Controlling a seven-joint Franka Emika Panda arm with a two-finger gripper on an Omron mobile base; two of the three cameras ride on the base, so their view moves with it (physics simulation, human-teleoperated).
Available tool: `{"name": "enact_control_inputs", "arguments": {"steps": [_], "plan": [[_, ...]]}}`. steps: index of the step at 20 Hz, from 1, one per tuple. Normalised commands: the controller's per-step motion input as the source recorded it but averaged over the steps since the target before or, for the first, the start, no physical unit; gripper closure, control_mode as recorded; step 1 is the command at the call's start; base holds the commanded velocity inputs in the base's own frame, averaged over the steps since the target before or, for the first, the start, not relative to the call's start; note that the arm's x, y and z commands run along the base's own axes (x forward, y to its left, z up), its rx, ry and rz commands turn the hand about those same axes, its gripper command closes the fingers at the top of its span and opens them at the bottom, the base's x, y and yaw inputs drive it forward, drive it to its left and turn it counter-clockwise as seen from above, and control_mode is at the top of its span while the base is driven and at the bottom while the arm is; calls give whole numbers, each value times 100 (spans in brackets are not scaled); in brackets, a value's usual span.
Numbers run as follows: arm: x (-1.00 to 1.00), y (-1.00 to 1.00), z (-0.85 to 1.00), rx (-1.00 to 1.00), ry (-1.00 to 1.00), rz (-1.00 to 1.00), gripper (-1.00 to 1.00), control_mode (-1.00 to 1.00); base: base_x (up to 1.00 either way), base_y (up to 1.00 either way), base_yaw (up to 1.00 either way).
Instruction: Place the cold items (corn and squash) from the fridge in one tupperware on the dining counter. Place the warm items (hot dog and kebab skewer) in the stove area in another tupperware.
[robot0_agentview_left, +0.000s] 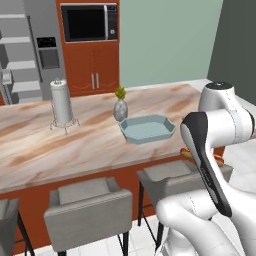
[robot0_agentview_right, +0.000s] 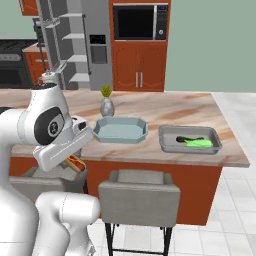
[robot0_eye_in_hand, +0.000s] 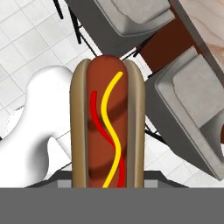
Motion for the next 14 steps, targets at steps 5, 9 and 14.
{"name": "enact_control_inputs", "arguments": {"steps": [5, 9, 14], "plan": [[6, 0, 0, 0, 0, 0, 100, -100, 30, 0, 0], [37, 0, 2, 0, 0, 4, 100, -100, 0, 0, 0], [52, -1, 13, 0, 0, 10, 100, -100, 0, 0, 0]]}}
